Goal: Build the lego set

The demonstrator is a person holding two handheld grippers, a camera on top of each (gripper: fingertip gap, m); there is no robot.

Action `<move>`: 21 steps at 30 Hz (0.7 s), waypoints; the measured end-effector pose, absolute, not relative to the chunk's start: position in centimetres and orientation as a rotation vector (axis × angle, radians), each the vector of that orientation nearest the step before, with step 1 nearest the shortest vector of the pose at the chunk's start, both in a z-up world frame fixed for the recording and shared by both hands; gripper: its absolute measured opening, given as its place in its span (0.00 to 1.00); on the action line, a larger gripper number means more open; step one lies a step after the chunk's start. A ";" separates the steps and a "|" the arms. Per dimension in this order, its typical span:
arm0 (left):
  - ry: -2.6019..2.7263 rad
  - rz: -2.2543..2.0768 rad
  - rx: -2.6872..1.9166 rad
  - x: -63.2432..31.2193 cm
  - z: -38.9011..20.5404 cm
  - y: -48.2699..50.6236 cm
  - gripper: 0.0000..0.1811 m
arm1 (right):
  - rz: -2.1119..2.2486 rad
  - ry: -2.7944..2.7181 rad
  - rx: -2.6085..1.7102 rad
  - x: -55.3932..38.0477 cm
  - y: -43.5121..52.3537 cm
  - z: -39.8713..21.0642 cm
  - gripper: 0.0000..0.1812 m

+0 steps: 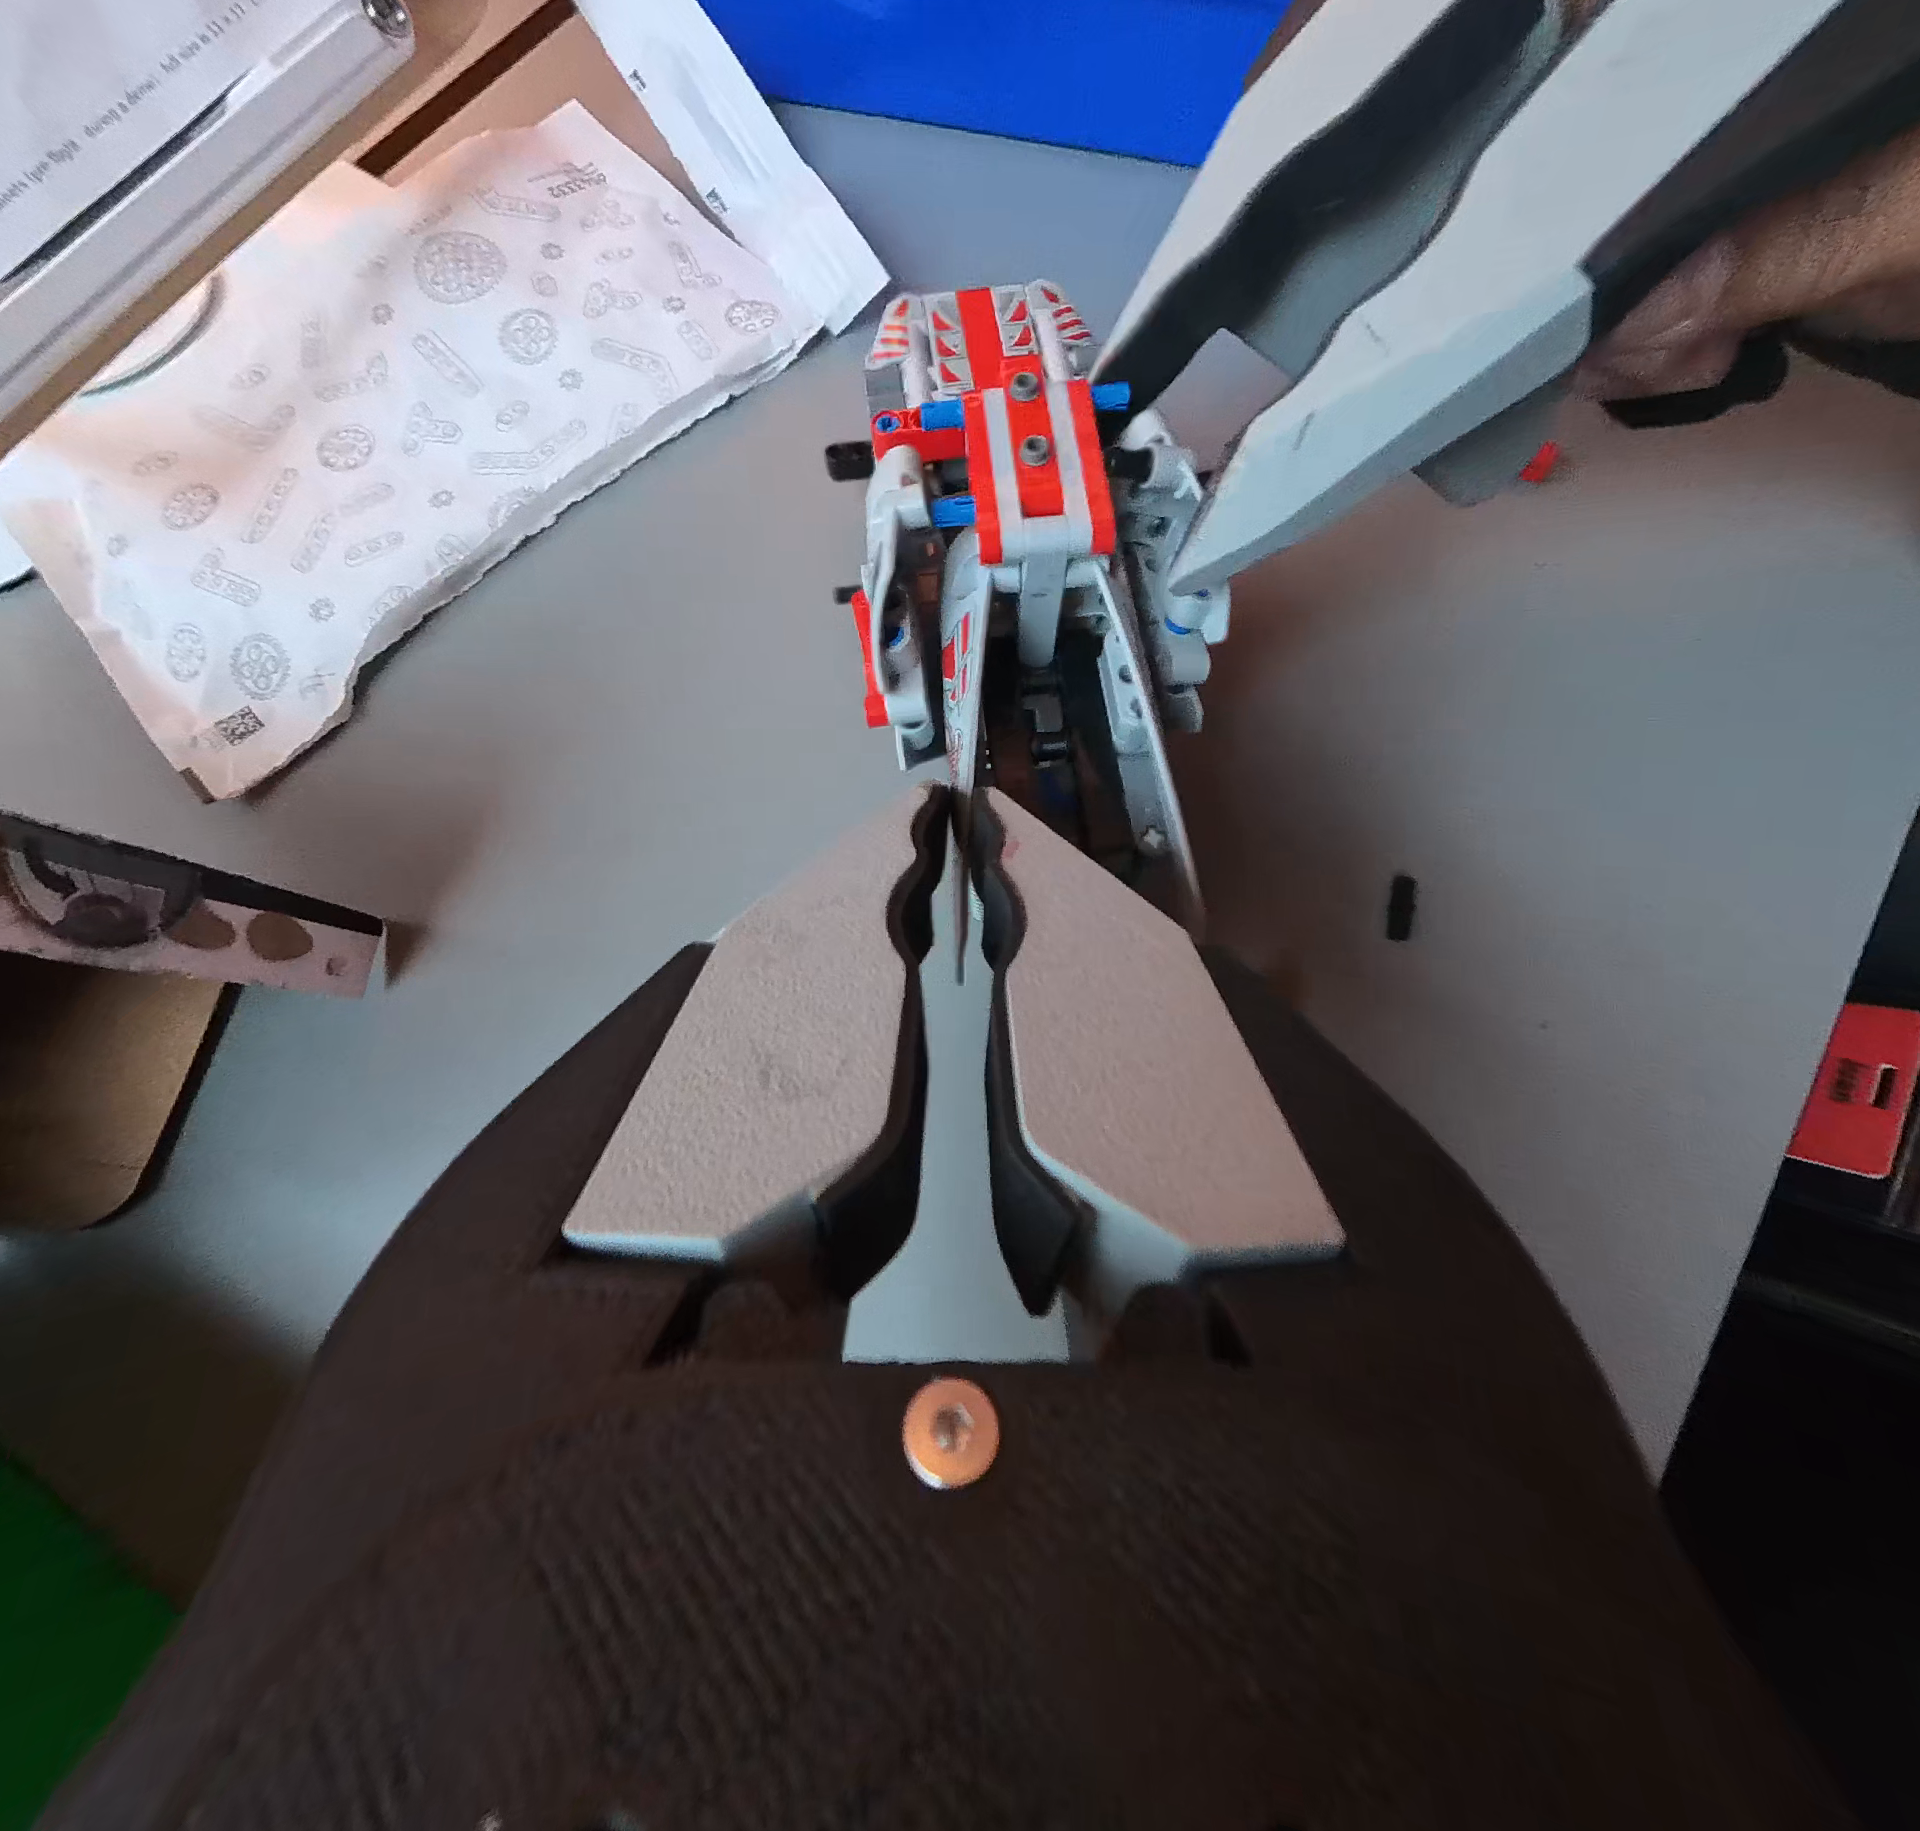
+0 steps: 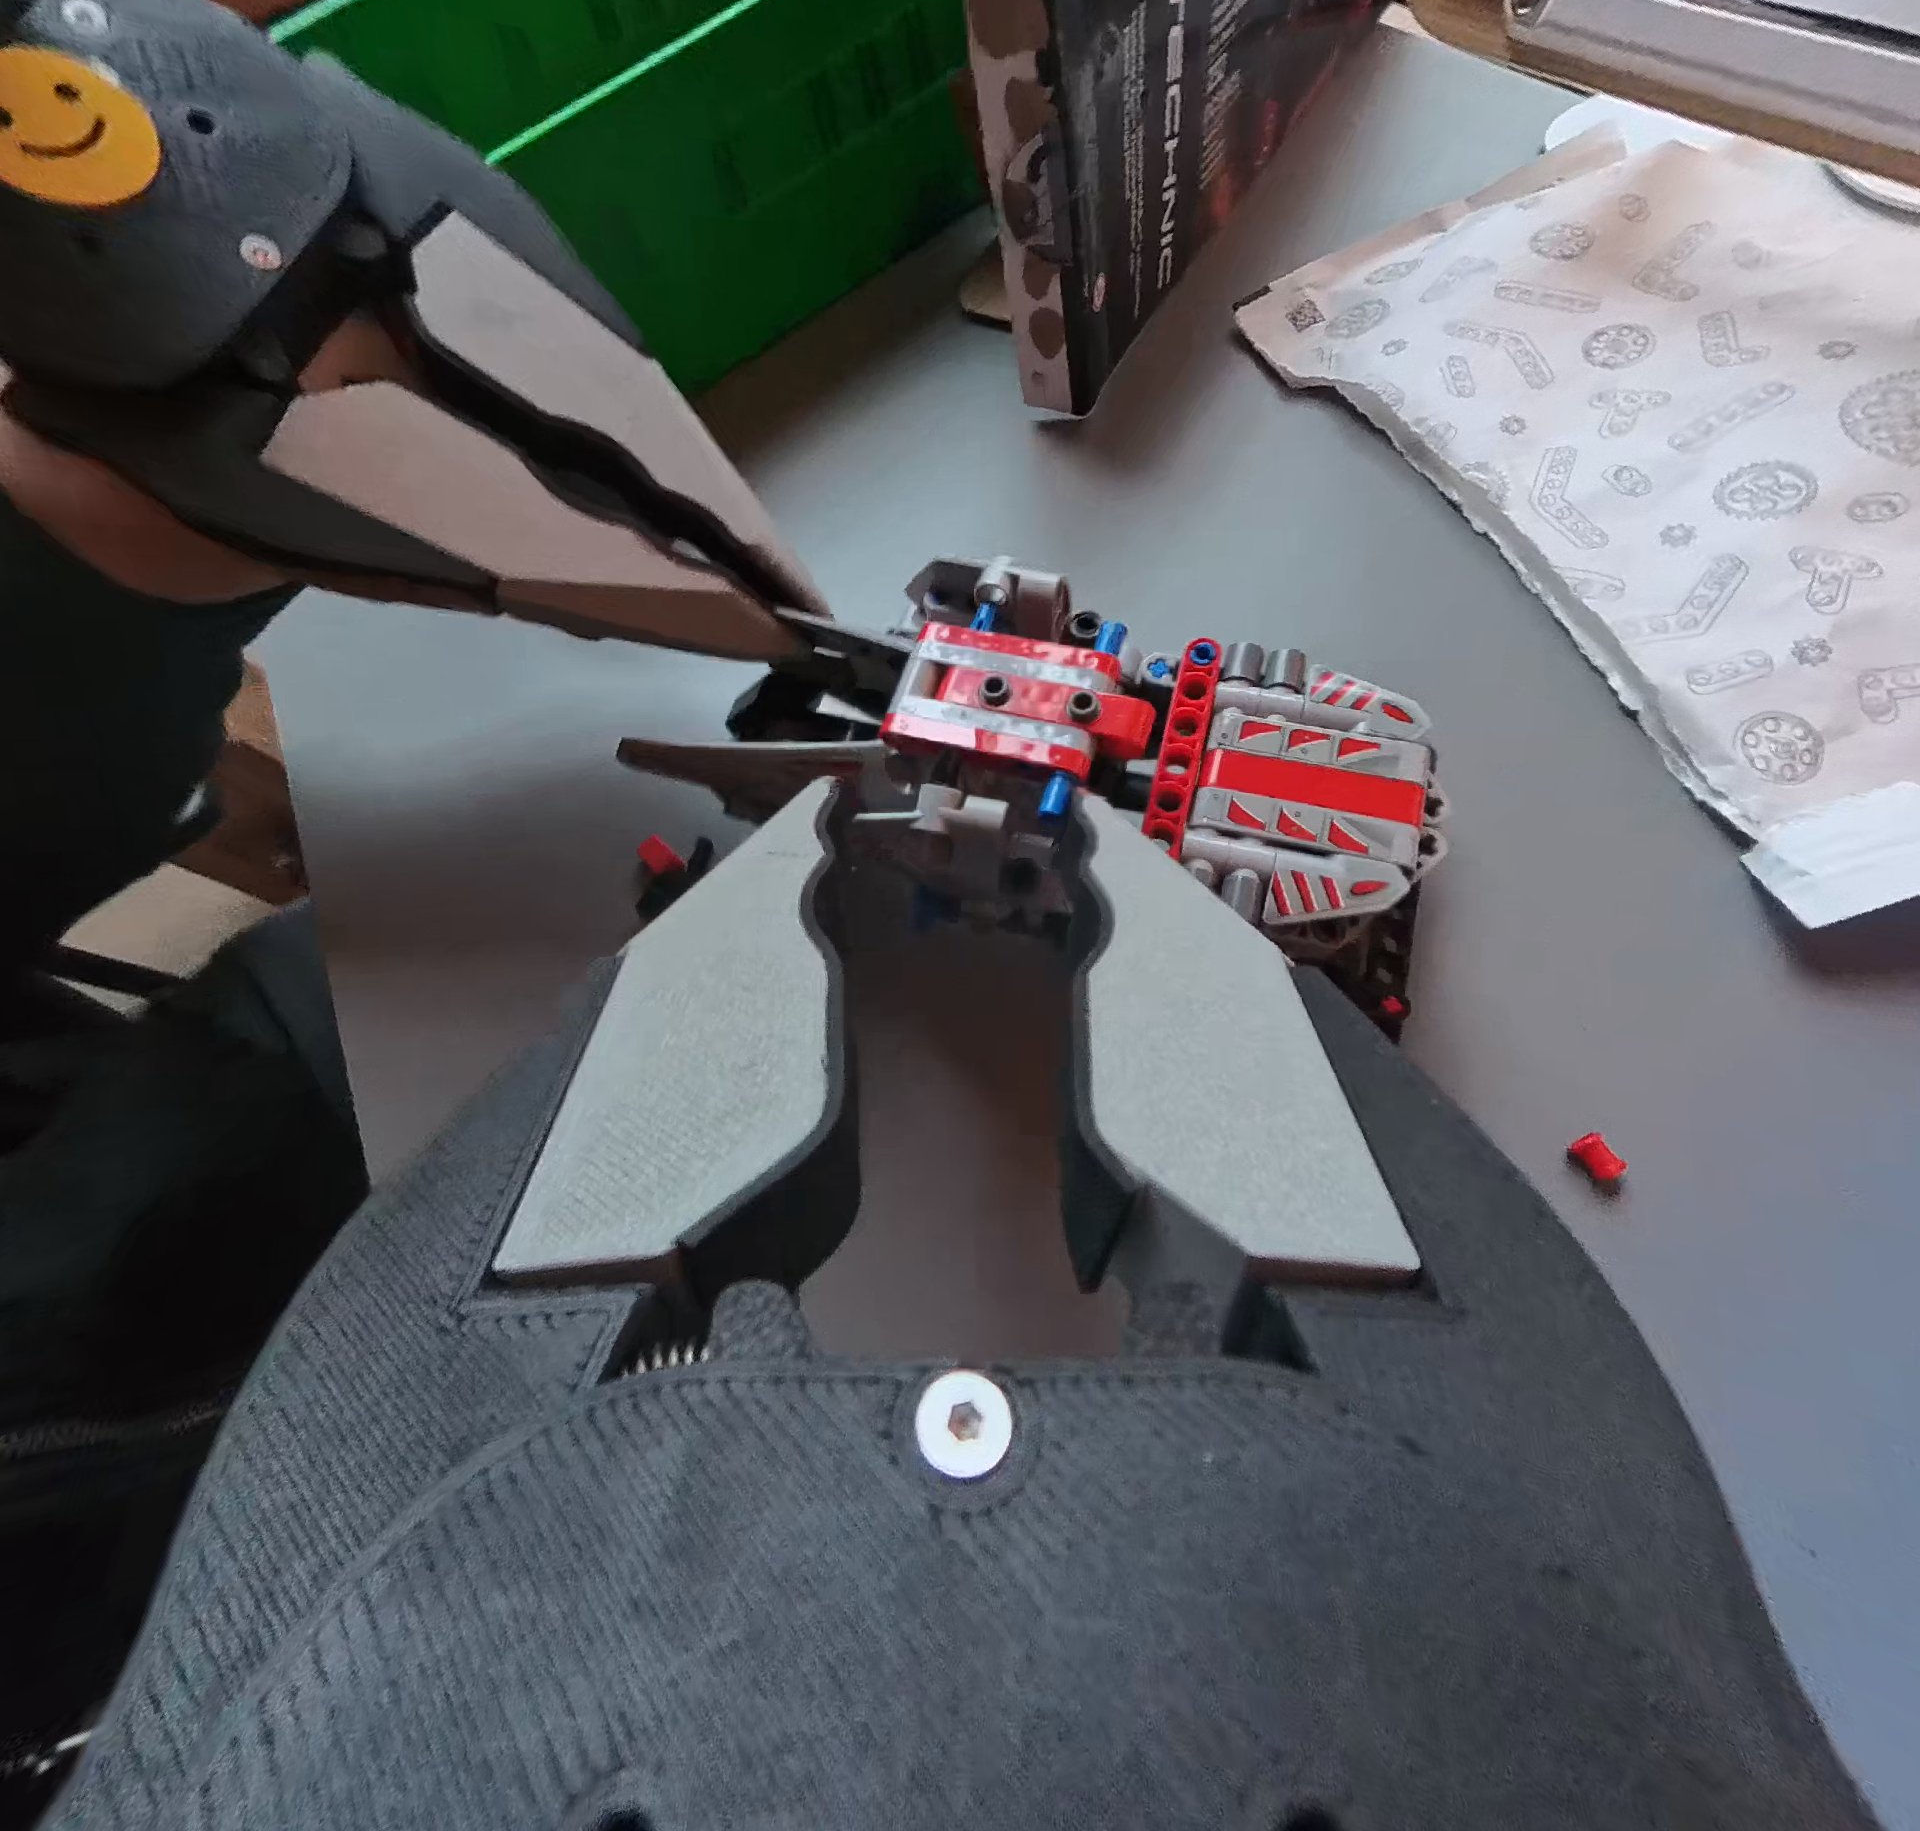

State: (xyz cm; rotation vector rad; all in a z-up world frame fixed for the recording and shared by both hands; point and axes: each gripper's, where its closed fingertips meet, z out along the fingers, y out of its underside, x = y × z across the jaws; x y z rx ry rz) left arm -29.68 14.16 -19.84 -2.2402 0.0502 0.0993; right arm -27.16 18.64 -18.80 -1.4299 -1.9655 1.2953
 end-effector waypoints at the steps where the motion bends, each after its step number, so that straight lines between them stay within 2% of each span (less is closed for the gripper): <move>1: 0.057 0.116 -2.246 -29.7 -19.9 14.2 0.01 | 1.318 -1.946 -1.438 -27.3 18.7 -18.7 0.22; 5: 0.071 0.251 -2.246 -30.9 -19.3 13.7 0.03 | 1.369 -1.895 -1.431 -27.6 18.8 -18.1 0.22; 10: 0.043 0.046 -2.148 -28.6 -16.4 13.5 0.08 | 1.397 -1.842 -1.425 -27.5 19.7 -17.2 0.22; 13: 0.086 0.021 -2.187 -26.9 -17.0 14.0 0.13 | 1.421 -1.831 -1.422 -27.3 20.2 -16.6 0.24; 16: 0.124 0.088 -2.253 -26.7 -18.9 14.5 0.11 | 1.417 -1.874 -1.427 -26.9 19.9 -17.0 0.26; 19: 0.157 0.138 -2.307 -26.9 -20.4 14.6 0.02 | 1.384 -1.933 -1.410 -26.8 19.3 -17.7 0.25; 21: 0.184 0.152 -2.310 -27.0 -20.3 14.4 0.02 | 1.352 -1.947 -1.375 -26.9 19.1 -18.1 0.18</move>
